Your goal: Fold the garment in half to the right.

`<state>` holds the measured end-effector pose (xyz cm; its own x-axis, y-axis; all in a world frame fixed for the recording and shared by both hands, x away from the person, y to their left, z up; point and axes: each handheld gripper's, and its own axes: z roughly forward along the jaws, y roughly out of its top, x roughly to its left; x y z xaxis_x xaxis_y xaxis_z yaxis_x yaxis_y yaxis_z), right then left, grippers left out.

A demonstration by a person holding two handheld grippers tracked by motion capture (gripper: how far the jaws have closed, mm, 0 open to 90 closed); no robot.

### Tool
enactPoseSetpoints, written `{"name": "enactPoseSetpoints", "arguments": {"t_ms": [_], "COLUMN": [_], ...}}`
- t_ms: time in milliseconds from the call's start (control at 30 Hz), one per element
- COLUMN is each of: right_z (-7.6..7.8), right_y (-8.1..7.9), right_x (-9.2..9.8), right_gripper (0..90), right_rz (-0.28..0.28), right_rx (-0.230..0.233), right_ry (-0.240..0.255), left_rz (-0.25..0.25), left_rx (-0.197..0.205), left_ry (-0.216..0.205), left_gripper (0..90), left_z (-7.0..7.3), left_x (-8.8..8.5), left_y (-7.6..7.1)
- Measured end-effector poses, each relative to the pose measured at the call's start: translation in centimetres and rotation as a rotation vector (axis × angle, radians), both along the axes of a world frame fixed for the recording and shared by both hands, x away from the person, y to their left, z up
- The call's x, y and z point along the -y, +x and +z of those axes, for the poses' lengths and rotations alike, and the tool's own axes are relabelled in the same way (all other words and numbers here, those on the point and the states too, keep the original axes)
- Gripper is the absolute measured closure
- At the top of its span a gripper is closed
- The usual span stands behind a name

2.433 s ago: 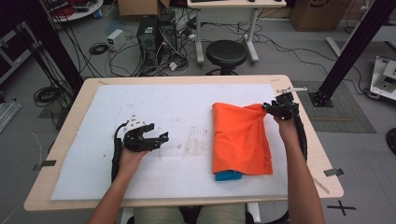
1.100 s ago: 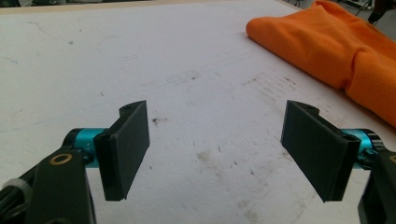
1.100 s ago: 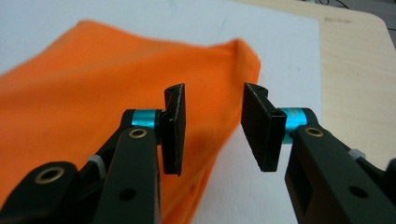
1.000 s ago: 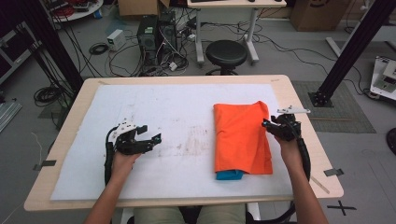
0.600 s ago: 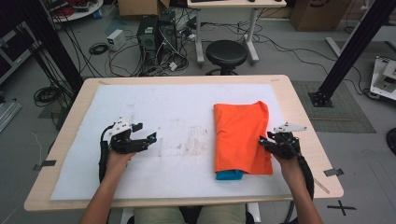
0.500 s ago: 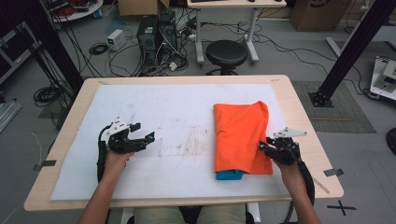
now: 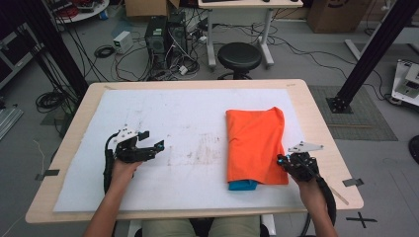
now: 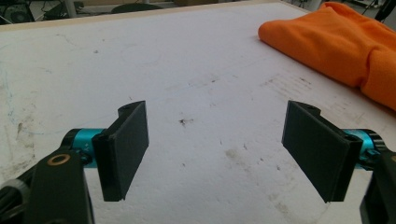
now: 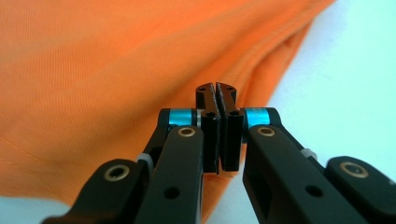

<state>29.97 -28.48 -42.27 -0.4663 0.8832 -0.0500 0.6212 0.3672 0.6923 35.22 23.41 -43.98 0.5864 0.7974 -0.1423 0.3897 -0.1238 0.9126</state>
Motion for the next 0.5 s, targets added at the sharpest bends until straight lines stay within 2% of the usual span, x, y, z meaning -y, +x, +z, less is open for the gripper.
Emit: {"name": "enactPoseSetpoints", "arguments": {"t_ms": [67,100,133,200,233,333,400,500], "right_z": [0.1,0.0,-0.2,-0.7,-0.9,-0.7,-0.1,0.9], "right_y": [-0.1,-0.1,0.0,0.1,0.1,0.0,-0.2,-0.6], "right_x": [0.2,0.3,0.3,0.0,-0.1,-0.4,-0.4,0.3], "right_gripper": [86.3,75.7,70.1,69.4,69.7,88.6,88.7,88.9], "right_rz": [-0.021,-0.024,-0.032,-0.030,-0.027,-0.007,-0.006,-0.028], "right_rx": [0.003,-0.006,-0.026,-0.044,-0.049,-0.031,-0.002,0.012], "right_ry": [0.030,0.044,0.052,0.032,0.020,-0.018,-0.040,-0.043], "left_rz": [0.002,0.002,0.002,0.003,0.003,0.006,0.009,0.009], "left_rx": [0.000,0.000,-0.001,-0.002,-0.003,-0.004,-0.005,-0.005], "left_ry": [-0.002,-0.002,-0.002,-0.001,-0.001,-0.004,-0.007,-0.008], "left_gripper": [23.0,22.9,22.9,23.0,23.0,23.0,22.9,23.0], "left_z": [0.0,0.0,0.0,-0.1,-0.1,-0.1,-0.1,-0.2], "left_x": [0.0,0.0,0.0,0.0,0.0,0.0,-0.1,-0.2], "left_y": [0.0,0.0,0.0,0.0,0.0,0.0,0.0,0.0]}}
